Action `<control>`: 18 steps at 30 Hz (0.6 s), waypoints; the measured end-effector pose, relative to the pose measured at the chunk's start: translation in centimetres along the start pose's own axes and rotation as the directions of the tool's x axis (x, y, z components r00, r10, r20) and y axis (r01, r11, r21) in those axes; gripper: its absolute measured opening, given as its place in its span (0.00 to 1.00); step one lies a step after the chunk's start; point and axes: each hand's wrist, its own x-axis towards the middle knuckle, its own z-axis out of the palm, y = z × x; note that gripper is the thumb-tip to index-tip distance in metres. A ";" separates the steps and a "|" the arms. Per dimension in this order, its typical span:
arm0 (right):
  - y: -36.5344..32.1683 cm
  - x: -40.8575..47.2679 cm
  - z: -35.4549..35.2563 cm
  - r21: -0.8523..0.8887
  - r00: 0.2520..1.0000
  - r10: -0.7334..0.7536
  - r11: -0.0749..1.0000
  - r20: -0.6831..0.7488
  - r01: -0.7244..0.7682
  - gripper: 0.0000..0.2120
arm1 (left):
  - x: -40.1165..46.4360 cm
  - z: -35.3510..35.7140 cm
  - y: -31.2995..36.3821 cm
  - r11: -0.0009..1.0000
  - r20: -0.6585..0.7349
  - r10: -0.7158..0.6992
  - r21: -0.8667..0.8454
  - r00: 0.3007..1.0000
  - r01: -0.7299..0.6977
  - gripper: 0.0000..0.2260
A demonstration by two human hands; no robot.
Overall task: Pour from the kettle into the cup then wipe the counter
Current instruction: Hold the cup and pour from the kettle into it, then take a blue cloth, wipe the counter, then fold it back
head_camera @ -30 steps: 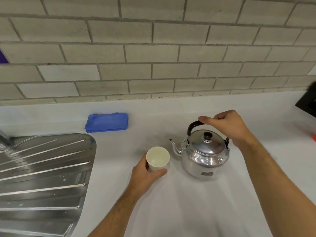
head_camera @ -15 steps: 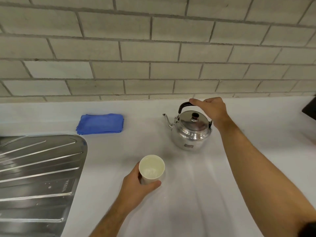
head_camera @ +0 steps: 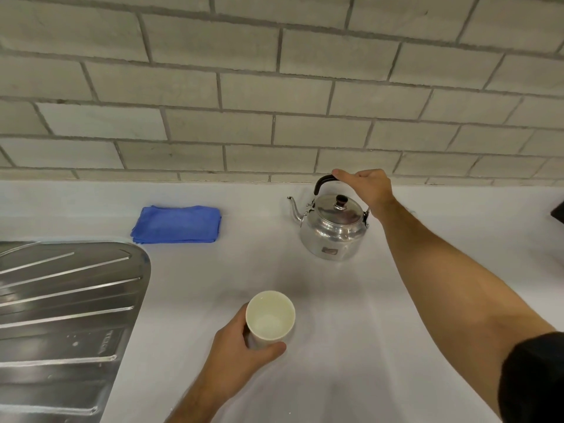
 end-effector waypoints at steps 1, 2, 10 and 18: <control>0.2 0.2 0.1 0.006 1.000 -0.013 1.000 -0.001 0.013 0.30 | 0.0 0.0 0.0 1.000 0.000 -0.003 -0.002 1.000 0.003 0.28; 0.3 0.3 0.2 0.010 1.000 -0.021 1.000 -0.001 0.021 0.32 | 0.0 0.0 0.1 1.000 0.001 -0.007 -0.006 1.000 0.007 0.28; 0.2 -0.1 -0.1 -0.077 0.997 -0.064 0.995 0.045 0.068 0.26 | 0.2 -0.9 0.3 0.998 0.083 -0.059 0.034 0.995 0.056 0.35; -2.0 -4.5 3.2 -0.266 0.824 -0.543 0.828 -0.164 0.493 0.05 | 2.7 -6.5 1.4 0.988 -0.003 -0.149 0.036 0.989 0.149 0.23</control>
